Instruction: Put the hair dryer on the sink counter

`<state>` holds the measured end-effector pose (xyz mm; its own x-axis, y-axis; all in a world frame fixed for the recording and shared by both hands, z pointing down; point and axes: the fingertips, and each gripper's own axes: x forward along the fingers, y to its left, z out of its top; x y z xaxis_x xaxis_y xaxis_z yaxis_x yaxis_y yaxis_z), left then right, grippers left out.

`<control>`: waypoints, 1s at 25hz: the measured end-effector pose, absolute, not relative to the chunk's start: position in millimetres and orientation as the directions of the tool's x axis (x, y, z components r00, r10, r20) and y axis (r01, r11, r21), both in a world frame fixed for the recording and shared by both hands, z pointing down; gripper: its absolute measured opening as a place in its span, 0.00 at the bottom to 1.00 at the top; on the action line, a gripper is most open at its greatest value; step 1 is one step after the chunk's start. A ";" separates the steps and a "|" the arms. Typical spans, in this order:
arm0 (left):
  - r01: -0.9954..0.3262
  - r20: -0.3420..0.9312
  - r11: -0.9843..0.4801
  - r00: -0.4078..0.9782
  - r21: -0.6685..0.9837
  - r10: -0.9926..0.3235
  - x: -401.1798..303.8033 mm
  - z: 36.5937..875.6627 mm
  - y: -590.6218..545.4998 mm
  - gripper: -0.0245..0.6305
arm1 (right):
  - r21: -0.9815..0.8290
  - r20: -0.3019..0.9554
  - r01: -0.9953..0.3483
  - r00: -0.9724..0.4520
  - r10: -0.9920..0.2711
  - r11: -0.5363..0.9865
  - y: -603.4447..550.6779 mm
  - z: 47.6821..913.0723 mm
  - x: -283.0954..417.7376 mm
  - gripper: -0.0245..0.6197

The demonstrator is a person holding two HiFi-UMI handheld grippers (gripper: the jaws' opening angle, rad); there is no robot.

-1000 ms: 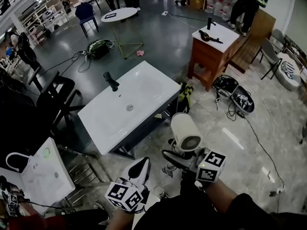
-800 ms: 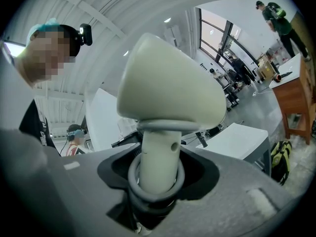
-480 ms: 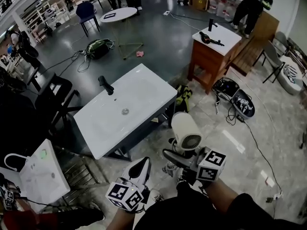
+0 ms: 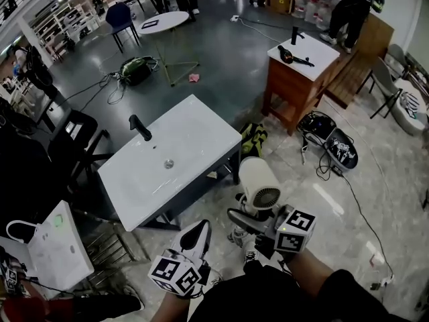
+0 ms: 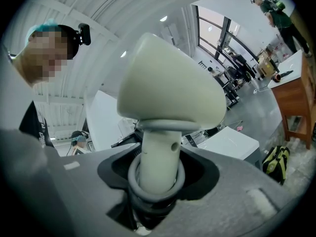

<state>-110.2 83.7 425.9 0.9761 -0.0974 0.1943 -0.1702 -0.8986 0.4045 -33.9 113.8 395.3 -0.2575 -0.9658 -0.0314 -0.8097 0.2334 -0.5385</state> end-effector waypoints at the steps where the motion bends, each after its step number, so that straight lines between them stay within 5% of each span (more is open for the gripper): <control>1: -0.172 0.193 -0.898 0.976 0.404 -0.100 -105.0 426.0 83.6 0.04 | -0.538 -0.031 -0.809 -0.262 -0.965 0.236 113.4 395.8 -29.4 0.37; 25: -0.244 0.218 -0.899 0.961 0.365 -0.172 -38.4 418.6 77.1 0.04 | -0.557 -0.039 -0.776 -0.332 -0.942 0.297 104.0 395.5 41.4 0.37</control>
